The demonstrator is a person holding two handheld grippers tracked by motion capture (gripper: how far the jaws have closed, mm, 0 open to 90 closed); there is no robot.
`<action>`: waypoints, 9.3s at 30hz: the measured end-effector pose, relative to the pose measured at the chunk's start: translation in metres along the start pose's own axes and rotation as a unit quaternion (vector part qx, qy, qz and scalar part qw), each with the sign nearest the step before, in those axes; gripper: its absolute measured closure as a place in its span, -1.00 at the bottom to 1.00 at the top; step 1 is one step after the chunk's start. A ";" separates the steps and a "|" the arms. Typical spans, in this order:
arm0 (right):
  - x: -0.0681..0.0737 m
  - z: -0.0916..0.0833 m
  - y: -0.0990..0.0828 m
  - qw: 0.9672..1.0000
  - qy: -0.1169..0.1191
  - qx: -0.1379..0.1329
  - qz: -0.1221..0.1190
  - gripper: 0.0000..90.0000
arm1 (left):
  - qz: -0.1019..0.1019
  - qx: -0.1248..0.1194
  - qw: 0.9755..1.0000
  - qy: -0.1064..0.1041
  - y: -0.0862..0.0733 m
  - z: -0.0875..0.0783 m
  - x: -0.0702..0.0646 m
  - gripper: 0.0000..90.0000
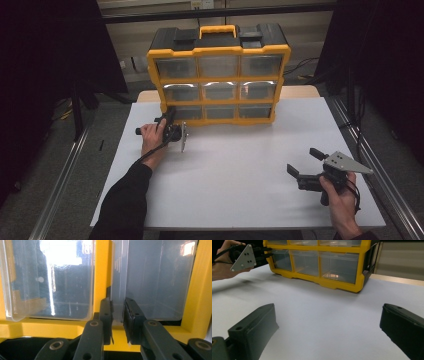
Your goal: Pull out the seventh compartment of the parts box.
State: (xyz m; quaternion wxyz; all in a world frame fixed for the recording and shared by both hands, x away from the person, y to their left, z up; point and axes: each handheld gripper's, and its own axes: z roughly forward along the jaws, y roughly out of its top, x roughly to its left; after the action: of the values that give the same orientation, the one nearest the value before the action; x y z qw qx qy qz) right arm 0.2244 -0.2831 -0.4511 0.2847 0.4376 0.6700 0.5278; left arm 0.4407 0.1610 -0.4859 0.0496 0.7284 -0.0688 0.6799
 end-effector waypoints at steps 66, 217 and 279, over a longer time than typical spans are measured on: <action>0.000 -0.002 0.000 1.000 0.000 -0.005 0.000 -0.99 | -0.014 -0.034 0.999 0.022 -0.003 -0.019 -0.001 0.75; 0.001 -0.002 0.000 1.000 0.004 -0.005 -0.004 -0.99 | -0.028 -0.083 0.996 0.022 -0.006 -0.076 -0.004 0.77; 0.001 -0.002 0.000 1.000 0.004 -0.007 -0.004 -0.99 | -0.028 -0.088 0.996 -0.007 -0.009 -0.092 -0.003 0.74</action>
State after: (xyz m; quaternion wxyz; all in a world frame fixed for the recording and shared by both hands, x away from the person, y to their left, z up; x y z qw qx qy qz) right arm 0.2222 -0.2832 -0.4500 0.2869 0.4313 0.6691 0.5329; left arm 0.3519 0.1853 -0.4822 0.1320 0.7274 -0.1082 0.6647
